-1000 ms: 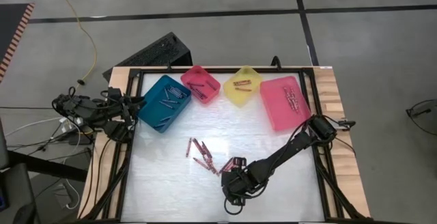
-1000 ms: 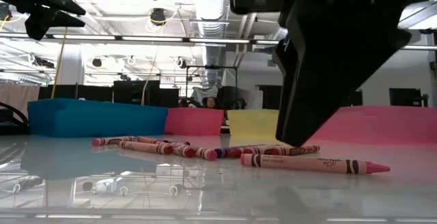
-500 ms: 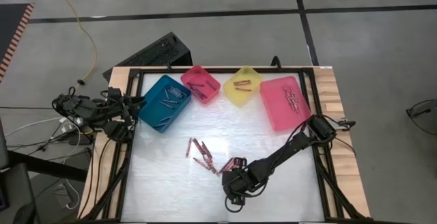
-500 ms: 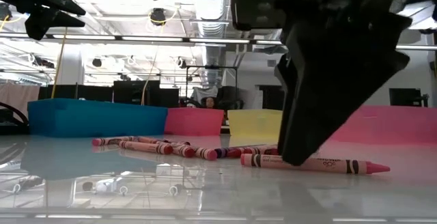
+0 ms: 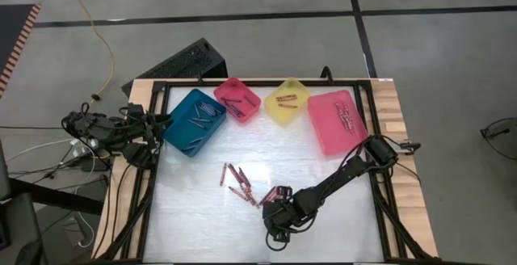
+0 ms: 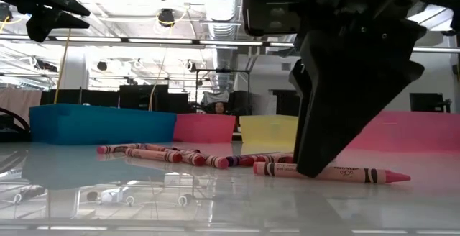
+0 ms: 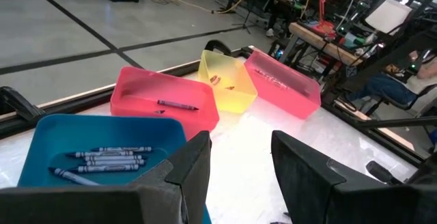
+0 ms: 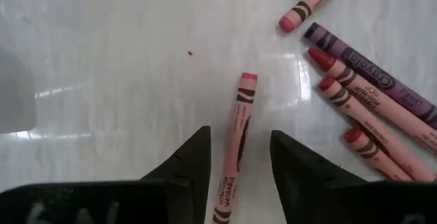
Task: Sort crayons
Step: Put the pink crayon into the right pink bin
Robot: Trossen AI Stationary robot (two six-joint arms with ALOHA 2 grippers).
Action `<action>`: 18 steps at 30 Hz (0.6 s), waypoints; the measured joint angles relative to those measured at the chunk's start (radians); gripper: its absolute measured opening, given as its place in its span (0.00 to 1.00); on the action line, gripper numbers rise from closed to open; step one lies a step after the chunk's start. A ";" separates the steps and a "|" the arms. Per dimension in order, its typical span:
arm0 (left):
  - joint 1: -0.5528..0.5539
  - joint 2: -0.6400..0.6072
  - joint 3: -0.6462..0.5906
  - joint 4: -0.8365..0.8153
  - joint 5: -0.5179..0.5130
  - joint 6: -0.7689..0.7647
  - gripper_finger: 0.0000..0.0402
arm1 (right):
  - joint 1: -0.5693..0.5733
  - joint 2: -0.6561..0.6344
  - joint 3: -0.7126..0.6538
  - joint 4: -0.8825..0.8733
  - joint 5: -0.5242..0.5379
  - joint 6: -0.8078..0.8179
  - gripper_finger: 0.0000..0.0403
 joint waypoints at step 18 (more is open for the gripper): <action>0.000 0.000 0.000 0.000 0.016 0.000 0.36 | 0.000 0.000 0.000 -0.022 0.007 0.018 0.36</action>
